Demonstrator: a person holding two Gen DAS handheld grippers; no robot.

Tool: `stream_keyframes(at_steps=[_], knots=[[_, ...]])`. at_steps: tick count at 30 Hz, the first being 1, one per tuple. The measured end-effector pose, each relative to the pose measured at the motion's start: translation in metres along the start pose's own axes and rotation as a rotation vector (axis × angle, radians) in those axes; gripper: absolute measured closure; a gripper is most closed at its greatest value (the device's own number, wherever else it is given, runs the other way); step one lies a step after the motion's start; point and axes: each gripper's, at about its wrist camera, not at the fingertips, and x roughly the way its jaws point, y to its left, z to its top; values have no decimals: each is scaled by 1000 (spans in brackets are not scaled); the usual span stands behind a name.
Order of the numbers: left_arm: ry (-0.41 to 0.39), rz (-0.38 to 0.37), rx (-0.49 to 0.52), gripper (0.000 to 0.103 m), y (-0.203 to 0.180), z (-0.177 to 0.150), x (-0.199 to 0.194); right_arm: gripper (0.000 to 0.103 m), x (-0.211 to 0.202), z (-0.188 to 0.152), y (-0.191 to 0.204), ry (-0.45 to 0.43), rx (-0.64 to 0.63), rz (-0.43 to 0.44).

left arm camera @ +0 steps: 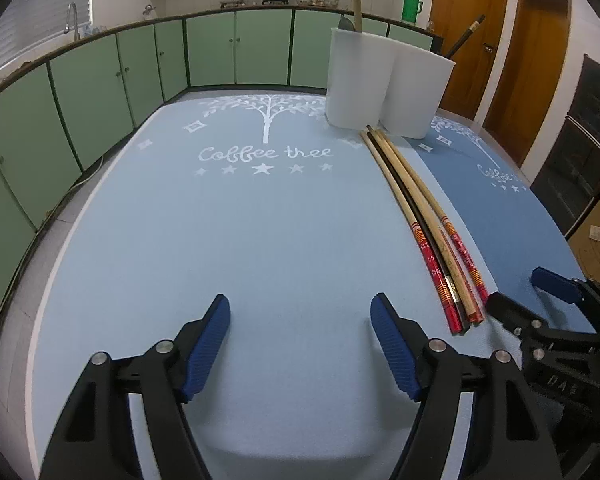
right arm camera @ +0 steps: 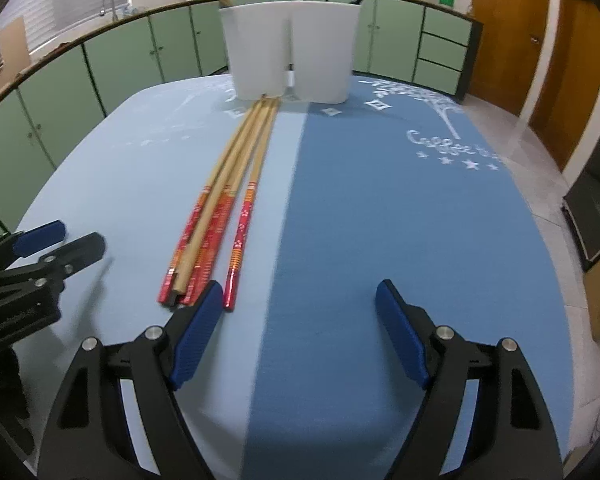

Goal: Organize utensils
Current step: 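Withdraw both grippers back over the remaining chopsticks, then close the right gripper on a red-patterned wooden chopstick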

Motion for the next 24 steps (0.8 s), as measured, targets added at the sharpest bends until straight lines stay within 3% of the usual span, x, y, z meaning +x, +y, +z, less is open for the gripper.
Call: stream_keyframes(at_steps=[5,16,24], knots=[[1,5,-8,31,1,0,1,39,-6,-4,-2,-5,13,72],[10,3,9,30,-5,0,1,97,-3,-2,13,1,-12,127],[24,-43,42,30,-25,-2,0,98,-7,-5,1,0,19,123]])
